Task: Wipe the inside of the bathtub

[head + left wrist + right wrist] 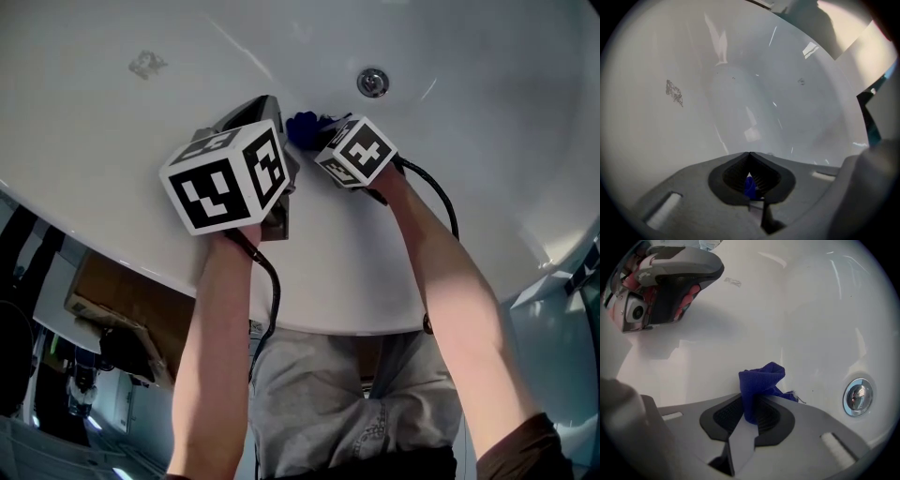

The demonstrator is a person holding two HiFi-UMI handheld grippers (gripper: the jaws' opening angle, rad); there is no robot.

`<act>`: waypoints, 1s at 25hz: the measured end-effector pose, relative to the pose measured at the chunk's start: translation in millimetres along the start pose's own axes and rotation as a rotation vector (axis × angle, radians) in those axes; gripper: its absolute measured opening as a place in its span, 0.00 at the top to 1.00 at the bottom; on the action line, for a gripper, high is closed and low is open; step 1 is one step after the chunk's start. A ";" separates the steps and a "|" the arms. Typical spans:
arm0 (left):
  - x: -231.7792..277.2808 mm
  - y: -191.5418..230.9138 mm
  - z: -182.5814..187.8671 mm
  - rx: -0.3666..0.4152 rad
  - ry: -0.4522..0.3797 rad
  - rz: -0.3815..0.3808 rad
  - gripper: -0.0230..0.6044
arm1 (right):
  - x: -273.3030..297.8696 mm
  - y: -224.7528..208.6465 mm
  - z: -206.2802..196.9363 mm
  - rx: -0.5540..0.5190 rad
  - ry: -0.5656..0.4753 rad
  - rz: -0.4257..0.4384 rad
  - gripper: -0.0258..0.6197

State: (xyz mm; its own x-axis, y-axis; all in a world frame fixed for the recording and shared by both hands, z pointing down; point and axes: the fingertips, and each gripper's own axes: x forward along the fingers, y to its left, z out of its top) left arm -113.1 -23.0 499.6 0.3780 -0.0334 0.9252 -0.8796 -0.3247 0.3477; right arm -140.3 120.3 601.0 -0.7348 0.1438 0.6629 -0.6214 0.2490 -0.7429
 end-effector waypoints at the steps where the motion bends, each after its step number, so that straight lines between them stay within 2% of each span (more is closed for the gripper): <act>1: -1.9 -0.5 0.9 -0.002 -0.003 -0.001 0.96 | -1.9 3.2 0.1 -0.002 0.000 0.006 0.86; 10: -15.2 -2.8 2.3 0.030 -0.014 0.031 0.96 | -19.6 50.7 -9.6 -0.129 0.011 0.118 0.86; 22: -39.5 -0.5 -0.1 0.026 -0.010 0.091 0.96 | -50.0 112.6 -18.8 -0.193 -0.015 0.180 0.86; 25: -40.4 -0.2 -3.6 0.026 -0.002 0.095 0.96 | -57.3 127.5 -21.8 -0.181 -0.036 0.204 0.86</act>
State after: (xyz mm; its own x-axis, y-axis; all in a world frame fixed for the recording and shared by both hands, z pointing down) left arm -129.2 -18.2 462.7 0.2940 -0.0668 0.9535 -0.9037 -0.3442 0.2546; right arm -171.5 164.7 470.3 -0.8511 0.1750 0.4950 -0.4033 0.3856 -0.8299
